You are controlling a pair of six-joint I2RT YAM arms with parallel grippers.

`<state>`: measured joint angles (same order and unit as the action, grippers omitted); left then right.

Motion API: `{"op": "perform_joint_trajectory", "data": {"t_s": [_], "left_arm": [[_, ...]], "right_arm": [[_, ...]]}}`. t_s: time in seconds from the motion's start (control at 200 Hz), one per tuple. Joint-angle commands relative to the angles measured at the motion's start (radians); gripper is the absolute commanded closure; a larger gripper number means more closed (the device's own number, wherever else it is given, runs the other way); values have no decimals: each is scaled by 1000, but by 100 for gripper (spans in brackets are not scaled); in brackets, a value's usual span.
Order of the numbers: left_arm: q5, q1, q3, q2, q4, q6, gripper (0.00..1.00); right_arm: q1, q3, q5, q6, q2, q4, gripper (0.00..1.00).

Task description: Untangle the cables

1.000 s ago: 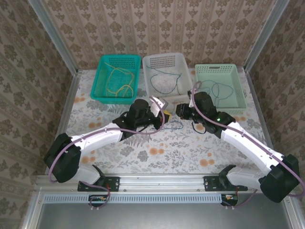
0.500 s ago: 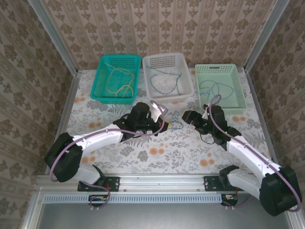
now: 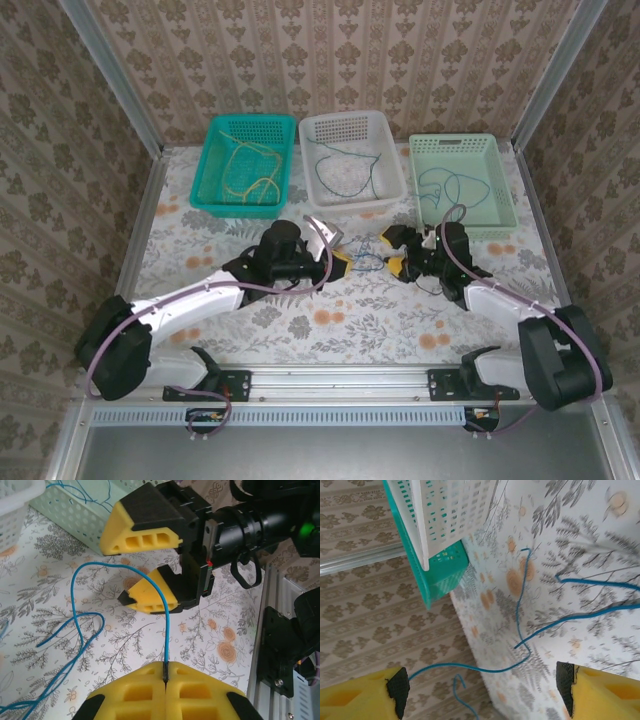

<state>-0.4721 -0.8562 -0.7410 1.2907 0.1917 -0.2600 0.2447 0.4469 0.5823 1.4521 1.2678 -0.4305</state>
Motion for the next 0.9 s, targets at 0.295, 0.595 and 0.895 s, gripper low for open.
{"op": "perform_joint_trajectory", "data": {"t_s": [0.295,0.595,0.895], "left_arm": [[44,-9,-36,-43,-69,208,97],[69,-40,-18,-43,-17,250,96],[96,-59,-17,-39,-38,285,96]], "right_arm": [[93,-3,107,400,157,-307,20],[160,70,71,489,303,-430,22],[199,56,-3,570,386,-562,26]]}}
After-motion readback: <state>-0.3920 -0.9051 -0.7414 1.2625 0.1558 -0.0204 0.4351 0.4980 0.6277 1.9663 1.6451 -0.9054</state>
